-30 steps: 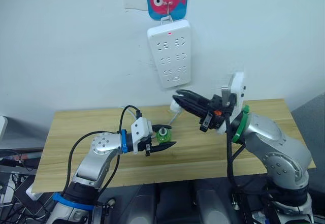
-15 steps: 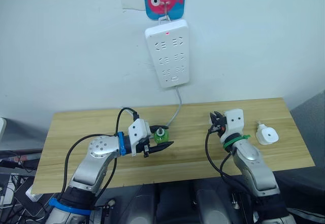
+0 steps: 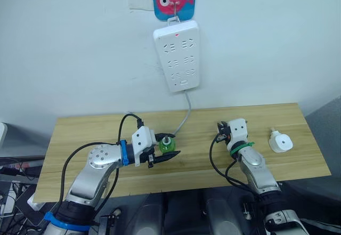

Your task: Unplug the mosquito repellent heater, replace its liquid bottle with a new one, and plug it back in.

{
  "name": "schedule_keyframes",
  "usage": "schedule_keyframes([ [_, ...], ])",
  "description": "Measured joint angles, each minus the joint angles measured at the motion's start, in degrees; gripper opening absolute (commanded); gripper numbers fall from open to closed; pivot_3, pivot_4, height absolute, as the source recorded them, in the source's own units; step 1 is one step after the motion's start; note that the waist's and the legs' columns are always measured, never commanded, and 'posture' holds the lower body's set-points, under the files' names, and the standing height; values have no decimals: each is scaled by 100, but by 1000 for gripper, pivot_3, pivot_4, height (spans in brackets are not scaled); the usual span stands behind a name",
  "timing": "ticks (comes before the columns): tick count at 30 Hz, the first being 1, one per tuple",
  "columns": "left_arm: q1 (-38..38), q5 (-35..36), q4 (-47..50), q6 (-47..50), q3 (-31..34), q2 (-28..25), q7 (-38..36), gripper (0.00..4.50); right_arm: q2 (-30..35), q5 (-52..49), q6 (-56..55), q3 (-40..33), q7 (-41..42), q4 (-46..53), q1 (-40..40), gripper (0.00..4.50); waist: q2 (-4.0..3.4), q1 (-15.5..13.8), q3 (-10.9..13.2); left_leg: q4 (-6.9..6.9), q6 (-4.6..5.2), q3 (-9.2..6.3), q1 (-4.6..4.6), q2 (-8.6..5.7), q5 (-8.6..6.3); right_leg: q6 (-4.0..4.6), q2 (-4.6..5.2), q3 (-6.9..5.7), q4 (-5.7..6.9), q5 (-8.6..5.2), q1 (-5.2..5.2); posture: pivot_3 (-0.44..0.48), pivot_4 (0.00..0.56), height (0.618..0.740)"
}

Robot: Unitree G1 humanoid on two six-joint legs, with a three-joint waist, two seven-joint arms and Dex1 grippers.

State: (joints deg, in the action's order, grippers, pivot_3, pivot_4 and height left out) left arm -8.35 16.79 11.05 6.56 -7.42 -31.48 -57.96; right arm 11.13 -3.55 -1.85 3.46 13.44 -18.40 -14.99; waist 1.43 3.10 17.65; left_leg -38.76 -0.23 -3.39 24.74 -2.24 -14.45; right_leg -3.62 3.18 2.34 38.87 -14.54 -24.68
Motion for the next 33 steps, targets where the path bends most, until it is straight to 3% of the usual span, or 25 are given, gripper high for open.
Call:
schedule_keyframes([
  [10, -130, -1, -27, 59, -10, 31, -12, 2257, 133, -63, 54, -125, 308, 394, 337, 4492, -1, -4, 0, 0, 0, 1, 0, 0, 0, 0, 0, 1, 0, 0, 0, -45, 321, 740],
  [15, -179, -1, -115, 47, -21, 45, -23, 2257, 534, -350, 609, -119, 871, 1680, 919, 4492, -1, 4, 1, 0, 1, -1, 0, 1, -1, 0, 2, 1, -2, 0, 2, -54, 319, 740],
  [20, -175, 38, -130, 25, -21, 44, -142, 2257, 1319, -1078, 1631, 105, 1944, 3321, 1190, 4492, -1, 14, 1, -1, 2, -5, 0, 3, -1, -1, 2, -2, -6, -1, 6, -67, 322, 740],
  [26, -187, 171, -251, -144, -44, 10, -615, 2257, 2054, -2880, 3384, 260, 3301, 4582, 348, 4492, 0, 15, 2, -1, 2, -16, 0, 6, -1, 0, 4, -11, -17, -1, 13, -69, 320, 740],
  [33, -396, 204, -537, -358, -95, -7, -960, 2257, 1902, -3263, 4001, 803, 3606, 4675, -447, 4492, 0, -3, 2, -1, 2, -34, 0, 2, -1, 0, 8, -20, -32, -1, 29, -62, 312, 740],
])
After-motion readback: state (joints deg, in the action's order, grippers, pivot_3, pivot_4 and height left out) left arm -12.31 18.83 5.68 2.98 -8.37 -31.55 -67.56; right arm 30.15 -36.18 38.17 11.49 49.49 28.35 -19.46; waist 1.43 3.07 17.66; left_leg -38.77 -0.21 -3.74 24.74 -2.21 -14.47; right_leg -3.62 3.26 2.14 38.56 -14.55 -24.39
